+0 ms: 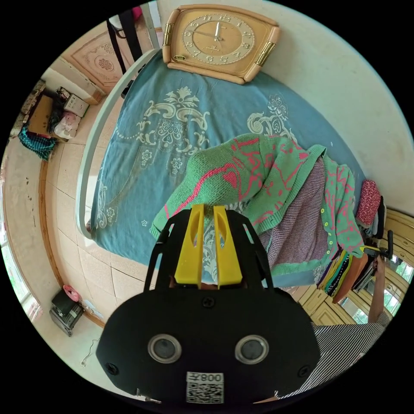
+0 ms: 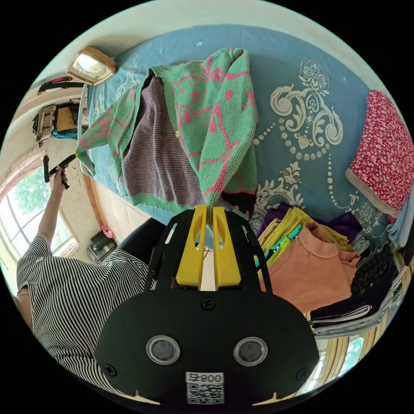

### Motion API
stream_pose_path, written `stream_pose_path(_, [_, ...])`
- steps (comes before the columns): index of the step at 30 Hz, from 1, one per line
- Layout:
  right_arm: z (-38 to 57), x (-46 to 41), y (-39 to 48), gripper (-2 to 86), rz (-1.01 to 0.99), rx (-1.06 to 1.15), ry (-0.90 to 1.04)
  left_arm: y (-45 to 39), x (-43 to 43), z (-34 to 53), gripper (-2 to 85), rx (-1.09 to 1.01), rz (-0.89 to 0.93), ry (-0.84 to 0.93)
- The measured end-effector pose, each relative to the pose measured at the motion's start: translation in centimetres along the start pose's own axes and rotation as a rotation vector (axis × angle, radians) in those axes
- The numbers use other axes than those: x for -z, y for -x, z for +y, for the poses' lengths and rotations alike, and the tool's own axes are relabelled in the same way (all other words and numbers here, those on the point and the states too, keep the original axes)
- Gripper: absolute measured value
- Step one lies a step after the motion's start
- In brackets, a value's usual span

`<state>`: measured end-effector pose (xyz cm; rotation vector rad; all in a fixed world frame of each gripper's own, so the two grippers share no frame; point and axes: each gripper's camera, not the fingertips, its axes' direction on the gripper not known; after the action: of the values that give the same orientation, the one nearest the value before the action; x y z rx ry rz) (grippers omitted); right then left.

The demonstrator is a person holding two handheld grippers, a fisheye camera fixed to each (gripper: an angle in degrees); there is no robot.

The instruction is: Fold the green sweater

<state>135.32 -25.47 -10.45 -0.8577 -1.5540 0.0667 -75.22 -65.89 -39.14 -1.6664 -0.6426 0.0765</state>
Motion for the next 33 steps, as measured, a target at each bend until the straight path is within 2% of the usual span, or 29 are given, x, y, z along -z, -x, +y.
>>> stream_pose_path(3, [-0.1,-0.8,1.5,2.2,-0.075,0.01,0.03,-0.3,0.0,-0.3,2.8,-0.032,-0.044,0.011])
stream_pose_path(6, [0.0,2.2,3.0,2.2,0.012,0.052,0.048,1.2,1.7,-1.4,3.0,-0.011,-0.046,-0.019])
stream_pose_path(9, [0.3,8.7,3.1,2.6,0.253,0.045,0.027,3.2,4.1,-3.3,3.9,0.054,-0.064,-0.092])
stream_pose_path(11, [0.1,15.0,1.4,3.4,0.481,-0.051,-0.02,4.2,5.1,-4.5,4.9,0.104,-0.083,-0.127])
stream_pose_path(14, [-0.7,20.5,-2.1,5.3,0.585,-0.212,-0.054,5.3,5.6,-5.3,6.8,0.181,-0.071,-0.202])
stream_pose_path(17, [-1.1,21.1,-4.8,6.9,0.534,-0.334,-0.049,5.7,4.6,-4.5,8.3,0.186,0.016,-0.242])
stream_pose_path(19, [-0.8,19.8,-4.8,7.8,0.47,-0.323,-0.091,5.5,3.0,-3.5,8.7,0.157,0.091,-0.213])
stream_pose_path(22, [-0.2,15.1,-3.5,8.2,0.32,-0.233,-0.104,4.1,-1.3,-1.2,8.9,0.113,0.203,-0.089])
stream_pose_path(26, [0.4,5.2,-1.3,7.9,0.118,-0.139,0.034,1.6,-7.9,2.0,9.2,0.112,0.317,0.114])
stream_pose_path(27, [0.5,3.8,-1.1,7.8,0.089,-0.144,0.045,0.9,-9.4,2.6,9.3,0.103,0.317,0.163])
stream_pose_path(29, [0.7,-0.7,0.1,6.9,-0.123,-0.126,0.086,0.2,-11.1,3.0,9.5,0.093,0.301,0.222])
stream_pose_path(30, [0.7,-1.6,0.5,6.6,-0.16,-0.123,0.086,0.0,-11.8,3.1,9.7,0.09,0.301,0.248])
stream_pose_path(33, [0.1,-3.9,3.8,6.0,-0.32,-0.054,0.057,0.3,-12.9,2.8,9.8,0.111,0.278,0.264])
